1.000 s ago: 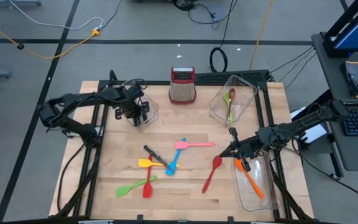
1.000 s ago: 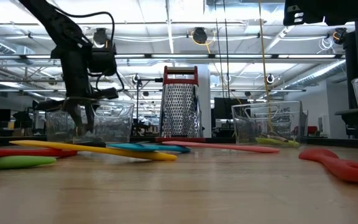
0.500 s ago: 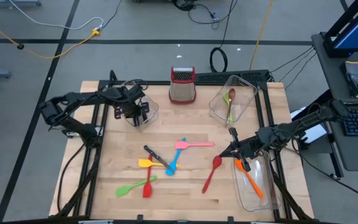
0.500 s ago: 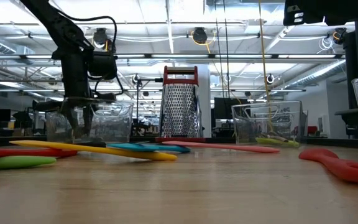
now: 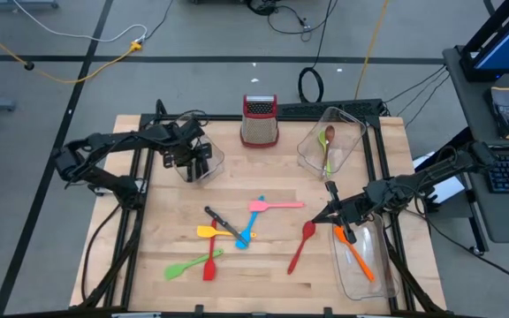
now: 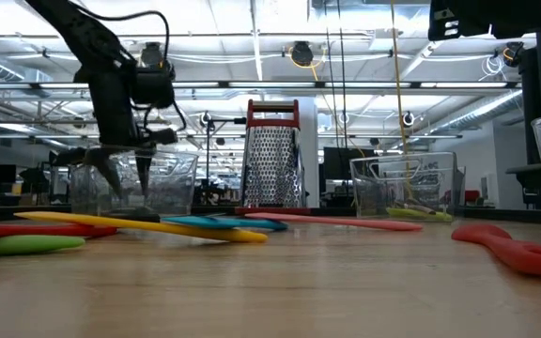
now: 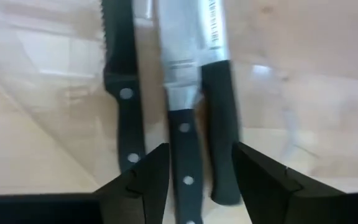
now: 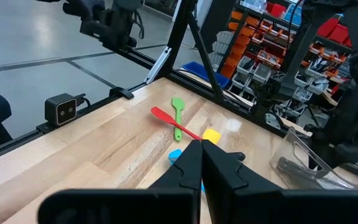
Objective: Pick & Place Kitchen Items
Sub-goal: Put the black knife into the top left transparent bin
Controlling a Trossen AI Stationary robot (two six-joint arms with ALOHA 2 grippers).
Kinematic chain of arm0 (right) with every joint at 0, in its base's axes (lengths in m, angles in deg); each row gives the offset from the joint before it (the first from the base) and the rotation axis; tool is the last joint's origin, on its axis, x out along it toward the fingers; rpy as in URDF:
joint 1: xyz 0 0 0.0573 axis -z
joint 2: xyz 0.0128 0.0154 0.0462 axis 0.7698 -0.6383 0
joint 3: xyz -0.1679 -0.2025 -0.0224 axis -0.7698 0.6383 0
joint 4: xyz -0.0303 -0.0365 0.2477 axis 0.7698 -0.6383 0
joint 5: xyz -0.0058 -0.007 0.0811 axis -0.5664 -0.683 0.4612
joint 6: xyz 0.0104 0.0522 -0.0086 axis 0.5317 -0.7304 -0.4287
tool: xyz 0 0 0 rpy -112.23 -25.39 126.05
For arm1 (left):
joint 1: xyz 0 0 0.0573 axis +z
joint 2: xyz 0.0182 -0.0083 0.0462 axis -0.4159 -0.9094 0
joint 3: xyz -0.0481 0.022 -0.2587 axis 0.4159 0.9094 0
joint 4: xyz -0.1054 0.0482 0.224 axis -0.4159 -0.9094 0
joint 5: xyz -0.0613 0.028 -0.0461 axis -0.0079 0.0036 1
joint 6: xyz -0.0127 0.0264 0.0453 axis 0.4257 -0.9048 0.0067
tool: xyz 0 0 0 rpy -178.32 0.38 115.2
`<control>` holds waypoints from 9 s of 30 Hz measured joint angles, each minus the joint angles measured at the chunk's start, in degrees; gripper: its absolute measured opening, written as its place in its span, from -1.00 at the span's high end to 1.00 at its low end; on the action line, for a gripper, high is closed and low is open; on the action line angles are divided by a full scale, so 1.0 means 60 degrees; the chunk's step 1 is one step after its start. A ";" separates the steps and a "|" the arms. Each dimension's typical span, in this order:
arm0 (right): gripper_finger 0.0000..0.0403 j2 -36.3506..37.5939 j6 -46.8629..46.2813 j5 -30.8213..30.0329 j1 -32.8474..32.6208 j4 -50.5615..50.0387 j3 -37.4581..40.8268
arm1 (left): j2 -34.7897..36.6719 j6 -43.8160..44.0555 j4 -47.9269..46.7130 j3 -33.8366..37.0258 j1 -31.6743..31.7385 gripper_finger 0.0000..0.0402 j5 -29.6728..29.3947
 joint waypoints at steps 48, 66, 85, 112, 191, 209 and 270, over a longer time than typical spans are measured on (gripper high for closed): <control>1.00 0.0000 0.0036 -0.1270 0.0000 -0.0034 -0.0004 | 0.0173 -0.4540 0.0516 -0.1024 -0.9821 0.54 -0.2528; 1.00 0.0000 0.0037 -0.1224 0.0000 -0.0160 -0.0004 | -0.1913 -0.7681 0.1360 -0.1024 -1.0162 0.54 -0.3945; 1.00 0.1416 -0.0445 0.0760 0.0913 -0.1128 -0.0004 | -0.1911 -0.7020 0.1474 -0.1024 -0.9675 0.54 -0.3860; 1.00 0.4717 -0.1574 0.2306 0.2305 -0.3708 -0.0007 | -0.1898 -0.6940 0.1682 -0.1024 -0.9391 0.54 -0.3859; 1.00 0.4714 -0.1581 0.2306 0.2301 -0.3866 0.0000 | -0.1902 -1.0121 0.2089 -0.1020 -0.8776 -0.22 -0.2576; 1.00 0.4710 -0.1719 0.2324 0.2295 -0.3927 0.0000 | -0.2881 -1.0222 0.2532 -0.1061 -0.8897 -0.22 -0.2174; 1.00 0.4710 -0.2335 0.2320 0.2295 -0.3923 0.0000 | -0.3181 -0.2802 -0.6091 -0.6492 -0.8024 0.69 -0.6517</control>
